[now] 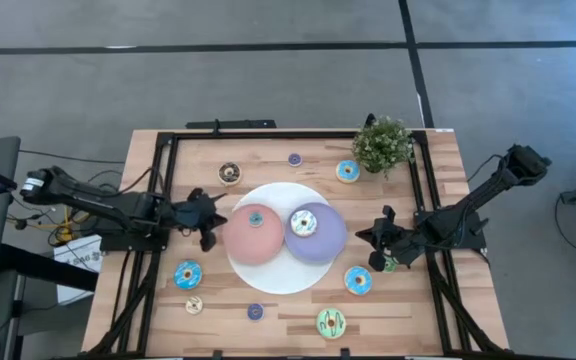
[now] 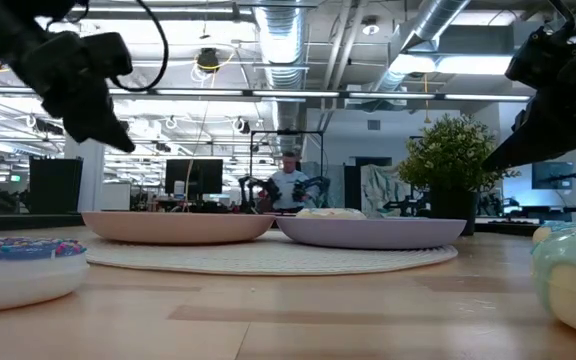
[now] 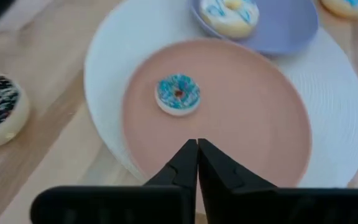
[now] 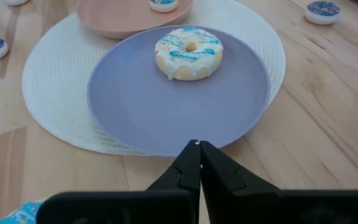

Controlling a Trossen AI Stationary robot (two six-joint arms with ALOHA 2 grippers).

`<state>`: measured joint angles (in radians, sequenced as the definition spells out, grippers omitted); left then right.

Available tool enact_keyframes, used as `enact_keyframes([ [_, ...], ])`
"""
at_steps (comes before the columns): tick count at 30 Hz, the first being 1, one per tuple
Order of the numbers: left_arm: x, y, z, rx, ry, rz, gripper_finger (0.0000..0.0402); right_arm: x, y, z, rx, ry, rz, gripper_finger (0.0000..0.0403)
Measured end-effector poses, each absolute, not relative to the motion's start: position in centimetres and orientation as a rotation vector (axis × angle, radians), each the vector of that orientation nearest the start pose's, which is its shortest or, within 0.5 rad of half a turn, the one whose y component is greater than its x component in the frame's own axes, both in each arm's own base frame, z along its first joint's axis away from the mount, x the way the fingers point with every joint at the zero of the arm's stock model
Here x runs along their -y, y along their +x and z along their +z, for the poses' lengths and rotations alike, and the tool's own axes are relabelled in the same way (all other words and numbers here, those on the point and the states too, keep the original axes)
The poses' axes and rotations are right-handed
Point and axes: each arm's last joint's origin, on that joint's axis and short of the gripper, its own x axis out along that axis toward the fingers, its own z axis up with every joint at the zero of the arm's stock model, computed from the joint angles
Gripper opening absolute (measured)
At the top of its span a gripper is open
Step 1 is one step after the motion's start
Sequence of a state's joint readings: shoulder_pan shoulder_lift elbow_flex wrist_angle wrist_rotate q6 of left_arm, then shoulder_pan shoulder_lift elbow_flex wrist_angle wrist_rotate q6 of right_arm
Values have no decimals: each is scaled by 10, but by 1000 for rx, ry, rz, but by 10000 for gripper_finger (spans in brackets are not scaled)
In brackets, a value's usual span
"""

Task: Pick & Place donuts
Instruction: Put the bottom small violet donut on the pink plate

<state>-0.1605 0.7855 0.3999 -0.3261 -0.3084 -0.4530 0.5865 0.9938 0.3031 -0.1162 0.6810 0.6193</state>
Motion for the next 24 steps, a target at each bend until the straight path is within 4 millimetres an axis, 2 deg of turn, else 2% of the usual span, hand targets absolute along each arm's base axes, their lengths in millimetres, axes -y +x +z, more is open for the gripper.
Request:
enact_keyframes([
  [6,17,150,176,-712,-275,277,4,-77,150,152,-564,138,-276,1],
  [15,17,156,184,-609,-239,265,0,-71,158,158,-477,194,-342,1],
  [24,23,162,195,-510,-199,182,0,-60,165,160,-448,236,-396,1],
])
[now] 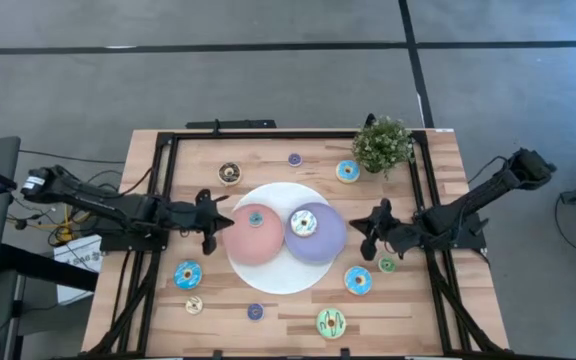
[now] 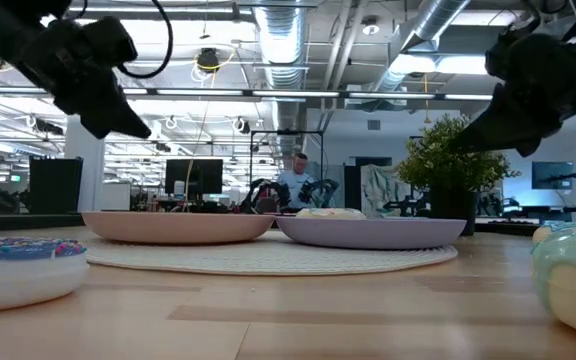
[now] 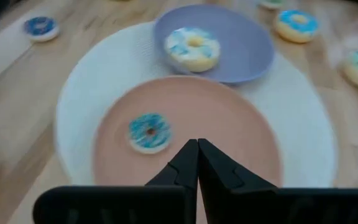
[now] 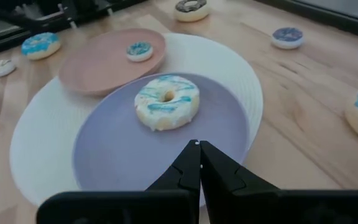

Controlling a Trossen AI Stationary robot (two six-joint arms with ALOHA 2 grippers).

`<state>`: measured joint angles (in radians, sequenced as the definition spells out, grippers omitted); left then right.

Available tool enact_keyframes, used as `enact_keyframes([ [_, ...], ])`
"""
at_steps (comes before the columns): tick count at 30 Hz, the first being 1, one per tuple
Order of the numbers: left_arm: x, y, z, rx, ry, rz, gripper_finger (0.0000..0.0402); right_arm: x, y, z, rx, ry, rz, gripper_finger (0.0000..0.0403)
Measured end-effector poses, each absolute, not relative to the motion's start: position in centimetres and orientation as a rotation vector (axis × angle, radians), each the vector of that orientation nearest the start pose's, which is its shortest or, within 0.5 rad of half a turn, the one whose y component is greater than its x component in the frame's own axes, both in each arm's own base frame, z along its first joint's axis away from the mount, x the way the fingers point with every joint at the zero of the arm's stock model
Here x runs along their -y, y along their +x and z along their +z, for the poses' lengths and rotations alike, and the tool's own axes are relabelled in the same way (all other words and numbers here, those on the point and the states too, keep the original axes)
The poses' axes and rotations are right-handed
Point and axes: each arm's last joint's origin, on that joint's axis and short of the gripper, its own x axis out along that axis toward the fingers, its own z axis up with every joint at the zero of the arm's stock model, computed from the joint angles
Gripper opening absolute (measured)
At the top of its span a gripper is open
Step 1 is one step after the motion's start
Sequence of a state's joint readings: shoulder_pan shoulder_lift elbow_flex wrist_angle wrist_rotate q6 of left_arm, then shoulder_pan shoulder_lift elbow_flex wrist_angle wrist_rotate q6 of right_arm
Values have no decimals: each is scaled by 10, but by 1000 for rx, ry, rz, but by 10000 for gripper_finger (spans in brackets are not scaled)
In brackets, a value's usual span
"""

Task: Pick & Place donuts
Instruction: Put the bottom small violet donut on the pink plate

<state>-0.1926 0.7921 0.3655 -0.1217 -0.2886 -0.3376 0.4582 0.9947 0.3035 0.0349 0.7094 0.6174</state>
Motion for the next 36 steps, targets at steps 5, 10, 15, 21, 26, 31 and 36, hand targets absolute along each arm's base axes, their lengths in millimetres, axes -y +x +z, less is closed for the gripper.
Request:
enact_keyframes([
  [5,44,170,212,-480,-147,129,0,-56,166,160,-447,242,-420,1],
  [10,76,195,228,-516,-77,85,0,-53,167,160,-450,243,-439,1],
  [15,115,231,254,-592,144,-5,0,-51,167,159,-459,240,-452,1],
  [21,159,270,289,-739,201,-118,0,-51,166,158,-473,230,-453,1],
  [26,183,305,304,-816,149,-108,8,-51,165,157,-488,226,-449,1],
  [31,200,328,298,-979,105,-70,48,-55,163,153,-533,225,-397,1],
  [36,211,343,274,-1139,35,-23,112,-58,162,148,-571,195,-393,1],
])
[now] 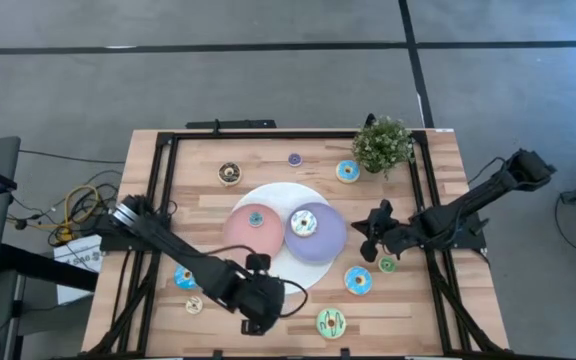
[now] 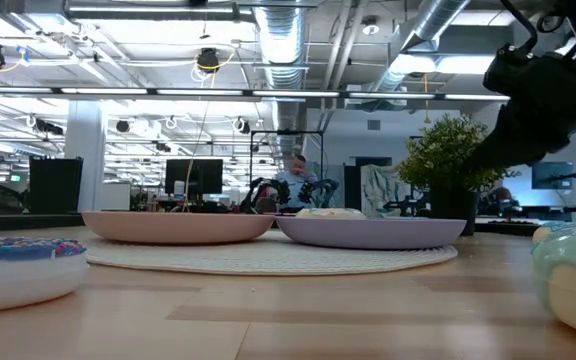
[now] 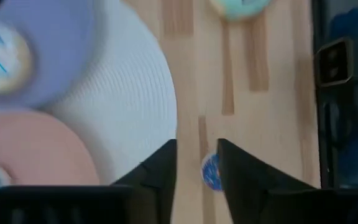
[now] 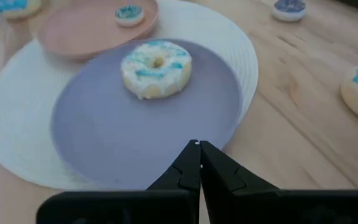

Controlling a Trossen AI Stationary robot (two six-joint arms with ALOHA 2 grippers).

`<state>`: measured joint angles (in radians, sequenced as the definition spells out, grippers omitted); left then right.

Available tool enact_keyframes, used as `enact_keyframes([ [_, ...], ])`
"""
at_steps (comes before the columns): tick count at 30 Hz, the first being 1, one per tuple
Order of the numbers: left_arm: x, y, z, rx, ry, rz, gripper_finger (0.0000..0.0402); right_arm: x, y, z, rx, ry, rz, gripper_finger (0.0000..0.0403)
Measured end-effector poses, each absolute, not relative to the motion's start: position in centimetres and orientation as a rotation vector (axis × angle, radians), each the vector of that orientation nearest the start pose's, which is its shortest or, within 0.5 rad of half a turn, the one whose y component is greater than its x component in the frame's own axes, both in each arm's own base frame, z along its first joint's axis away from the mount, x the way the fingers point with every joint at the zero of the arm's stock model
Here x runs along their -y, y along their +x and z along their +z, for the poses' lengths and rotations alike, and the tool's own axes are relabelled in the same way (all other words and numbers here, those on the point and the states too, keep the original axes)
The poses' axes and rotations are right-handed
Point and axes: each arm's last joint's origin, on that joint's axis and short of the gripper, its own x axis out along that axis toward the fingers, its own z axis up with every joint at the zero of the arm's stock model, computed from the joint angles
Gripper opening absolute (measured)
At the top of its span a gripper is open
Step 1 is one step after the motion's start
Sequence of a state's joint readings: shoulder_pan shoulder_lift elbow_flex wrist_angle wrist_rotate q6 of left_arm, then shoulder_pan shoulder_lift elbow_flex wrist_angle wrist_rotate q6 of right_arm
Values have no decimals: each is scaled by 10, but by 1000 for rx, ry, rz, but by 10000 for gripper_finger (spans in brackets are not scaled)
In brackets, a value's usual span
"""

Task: Pick & Place donuts
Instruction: Put the bottom small violet donut on the pink plate

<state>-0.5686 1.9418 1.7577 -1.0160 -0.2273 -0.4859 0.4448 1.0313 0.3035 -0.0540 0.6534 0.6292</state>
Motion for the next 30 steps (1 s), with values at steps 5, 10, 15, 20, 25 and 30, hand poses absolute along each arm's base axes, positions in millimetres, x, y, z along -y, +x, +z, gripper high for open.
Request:
enact_keyframes([
  [5,217,345,247,-1287,-33,7,183,-58,164,143,-588,209,-411,1],
  [10,227,349,222,-1345,-51,51,242,-59,165,138,-613,206,-423,1],
  [15,238,350,195,-1413,-49,46,280,-60,165,135,-621,221,-433,1],
  [20,245,351,186,-1378,-54,28,298,-61,166,136,-608,231,-423,1],
  [25,245,348,172,-1383,-67,28,300,-66,165,137,-600,233,-396,1],
  [30,244,348,160,-1366,-71,0,300,-67,165,137,-600,230,-389,1],
])
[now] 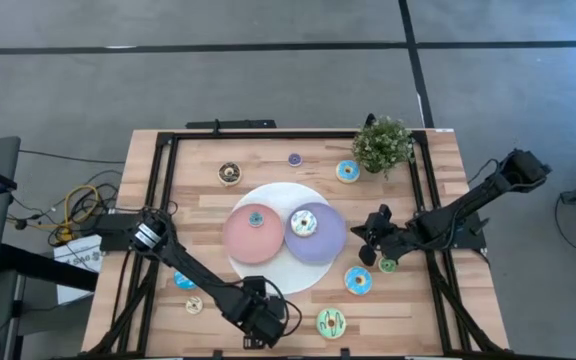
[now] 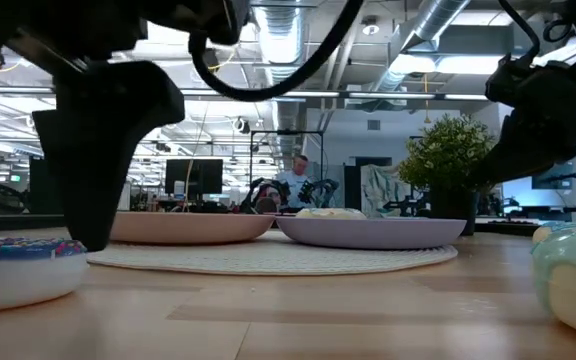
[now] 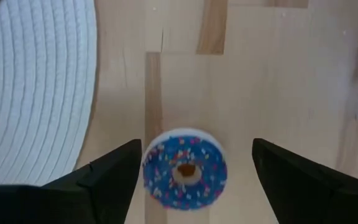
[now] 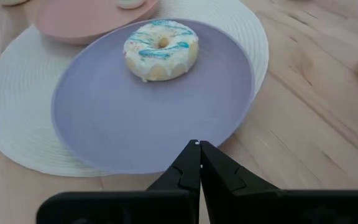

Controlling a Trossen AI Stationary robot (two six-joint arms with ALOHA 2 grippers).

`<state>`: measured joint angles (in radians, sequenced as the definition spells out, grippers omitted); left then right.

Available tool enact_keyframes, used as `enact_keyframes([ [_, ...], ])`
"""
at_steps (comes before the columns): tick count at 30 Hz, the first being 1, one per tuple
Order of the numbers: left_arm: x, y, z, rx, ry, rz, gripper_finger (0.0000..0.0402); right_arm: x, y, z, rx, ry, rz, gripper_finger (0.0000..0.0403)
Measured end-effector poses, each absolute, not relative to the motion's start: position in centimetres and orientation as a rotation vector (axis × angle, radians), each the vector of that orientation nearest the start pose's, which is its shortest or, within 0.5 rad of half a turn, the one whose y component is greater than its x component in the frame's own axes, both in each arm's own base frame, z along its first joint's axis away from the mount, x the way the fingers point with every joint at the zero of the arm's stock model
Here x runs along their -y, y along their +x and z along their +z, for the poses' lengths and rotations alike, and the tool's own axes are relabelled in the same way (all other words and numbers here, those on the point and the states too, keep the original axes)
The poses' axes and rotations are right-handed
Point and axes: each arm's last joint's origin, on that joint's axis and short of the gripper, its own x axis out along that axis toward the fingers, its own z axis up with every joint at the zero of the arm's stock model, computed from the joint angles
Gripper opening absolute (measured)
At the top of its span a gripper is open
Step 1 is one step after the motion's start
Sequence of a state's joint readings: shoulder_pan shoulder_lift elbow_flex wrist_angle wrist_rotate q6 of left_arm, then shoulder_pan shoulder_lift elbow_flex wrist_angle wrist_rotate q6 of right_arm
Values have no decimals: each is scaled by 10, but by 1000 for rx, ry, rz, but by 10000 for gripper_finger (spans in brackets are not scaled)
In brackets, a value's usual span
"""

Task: Pick & Place donuts
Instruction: Put the bottom small violet donut on the pink plate

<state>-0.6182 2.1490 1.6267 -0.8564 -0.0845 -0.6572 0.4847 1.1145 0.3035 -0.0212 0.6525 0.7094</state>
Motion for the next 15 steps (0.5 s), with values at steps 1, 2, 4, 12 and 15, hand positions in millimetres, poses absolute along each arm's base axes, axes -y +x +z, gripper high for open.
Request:
enact_keyframes([
  [1,244,347,158,-1367,-72,1,300,-67,165,137,-600,230,-390,1],
  [2,243,346,156,-1370,-68,4,300,-67,165,137,-599,231,-389,1],
  [4,242,344,151,-1382,-61,11,300,-67,165,137,-597,232,-388,1],
  [12,241,342,144,-1372,-90,-19,284,-67,165,137,-597,231,-388,1],
  [15,241,342,144,-1378,-89,-18,261,-67,165,138,-593,234,-388,1],
])
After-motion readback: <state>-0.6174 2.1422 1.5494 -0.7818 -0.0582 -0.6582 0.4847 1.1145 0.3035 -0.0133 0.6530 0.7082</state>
